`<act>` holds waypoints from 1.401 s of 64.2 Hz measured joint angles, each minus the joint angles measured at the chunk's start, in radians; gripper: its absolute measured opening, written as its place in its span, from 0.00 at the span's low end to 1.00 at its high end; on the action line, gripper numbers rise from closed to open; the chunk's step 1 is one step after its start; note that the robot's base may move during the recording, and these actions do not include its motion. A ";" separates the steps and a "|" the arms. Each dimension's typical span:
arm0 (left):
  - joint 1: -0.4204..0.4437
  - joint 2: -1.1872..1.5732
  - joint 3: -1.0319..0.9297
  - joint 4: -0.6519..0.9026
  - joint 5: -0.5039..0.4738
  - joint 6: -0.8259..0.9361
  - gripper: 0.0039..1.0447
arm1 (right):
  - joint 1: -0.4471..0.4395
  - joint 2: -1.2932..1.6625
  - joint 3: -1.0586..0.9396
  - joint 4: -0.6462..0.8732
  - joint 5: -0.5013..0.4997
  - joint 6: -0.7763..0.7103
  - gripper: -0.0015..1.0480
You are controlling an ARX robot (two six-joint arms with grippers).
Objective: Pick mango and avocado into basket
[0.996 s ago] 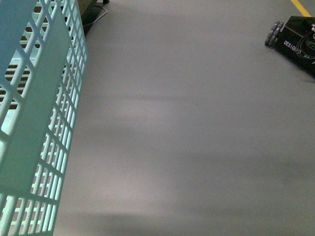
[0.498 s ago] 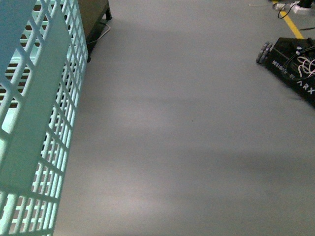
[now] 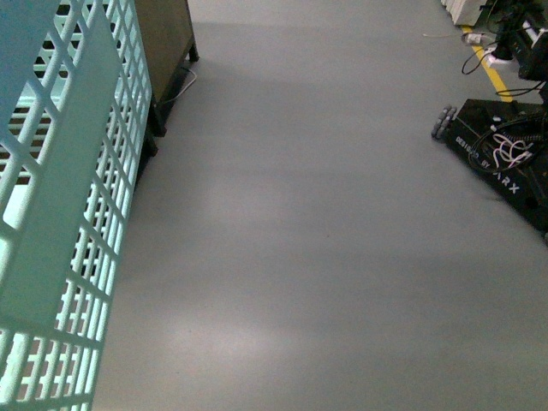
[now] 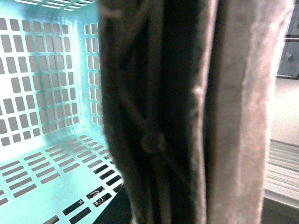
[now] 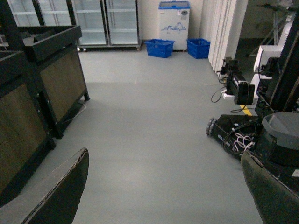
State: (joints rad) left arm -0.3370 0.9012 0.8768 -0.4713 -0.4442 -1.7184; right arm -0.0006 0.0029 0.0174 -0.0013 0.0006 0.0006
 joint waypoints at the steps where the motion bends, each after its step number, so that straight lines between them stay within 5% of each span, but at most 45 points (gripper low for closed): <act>1: 0.000 0.000 0.000 0.000 0.000 0.000 0.13 | 0.000 0.000 0.000 0.000 -0.001 -0.001 0.92; 90: -0.003 -0.002 0.003 0.000 0.000 -0.003 0.13 | 0.000 0.000 0.000 0.000 0.000 0.000 0.92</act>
State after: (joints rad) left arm -0.3401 0.8993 0.8803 -0.4713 -0.4446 -1.7218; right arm -0.0006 0.0025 0.0174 -0.0013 0.0010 0.0010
